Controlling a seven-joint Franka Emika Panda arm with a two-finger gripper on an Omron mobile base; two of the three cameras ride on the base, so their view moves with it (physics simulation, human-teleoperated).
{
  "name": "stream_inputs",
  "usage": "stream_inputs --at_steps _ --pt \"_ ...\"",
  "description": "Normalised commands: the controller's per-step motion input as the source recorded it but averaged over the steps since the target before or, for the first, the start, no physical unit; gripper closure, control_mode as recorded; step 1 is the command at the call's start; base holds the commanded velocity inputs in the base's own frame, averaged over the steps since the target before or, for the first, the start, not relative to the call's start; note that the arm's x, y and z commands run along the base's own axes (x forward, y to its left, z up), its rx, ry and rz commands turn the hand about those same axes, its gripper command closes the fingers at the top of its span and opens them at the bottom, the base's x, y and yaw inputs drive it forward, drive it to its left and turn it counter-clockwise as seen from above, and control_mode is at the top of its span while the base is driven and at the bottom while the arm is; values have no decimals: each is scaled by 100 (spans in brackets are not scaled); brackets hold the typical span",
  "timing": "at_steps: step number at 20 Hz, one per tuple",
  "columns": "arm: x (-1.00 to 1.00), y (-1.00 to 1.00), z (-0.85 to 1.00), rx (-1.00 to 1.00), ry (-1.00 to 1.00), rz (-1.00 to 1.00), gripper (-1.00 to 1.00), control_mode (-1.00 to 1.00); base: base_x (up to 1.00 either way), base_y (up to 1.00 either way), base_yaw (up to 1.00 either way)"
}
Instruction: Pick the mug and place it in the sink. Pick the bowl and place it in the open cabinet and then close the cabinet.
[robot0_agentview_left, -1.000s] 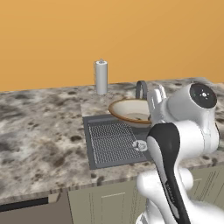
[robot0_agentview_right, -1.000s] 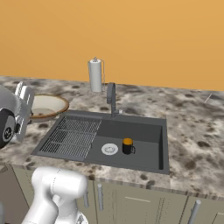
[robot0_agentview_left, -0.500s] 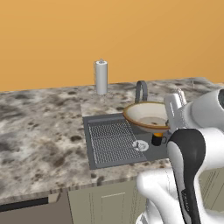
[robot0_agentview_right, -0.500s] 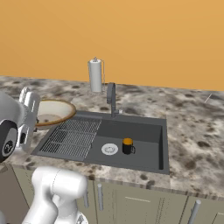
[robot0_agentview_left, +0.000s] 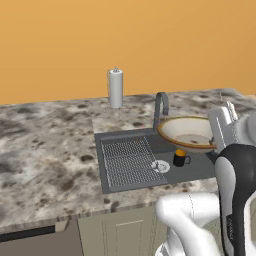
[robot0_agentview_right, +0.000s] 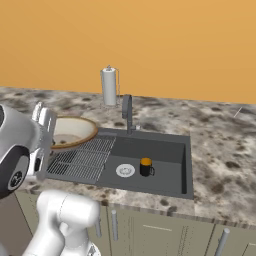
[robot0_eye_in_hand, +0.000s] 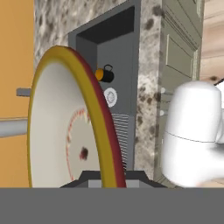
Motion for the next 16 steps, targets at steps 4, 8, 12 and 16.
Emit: stream_inputs --at_steps 4,8,12,16 --pt "-35 -45 5 0 0 0 100 -100 0 0 0" --pt "-17 -6 5 0 0 -1 100 100 0 0 -7" --pt "0 0 0 0 0 0 100 100 -3 -1 -55" --pt "0 0 0 0 0 0 100 100 -9 -12 -73"
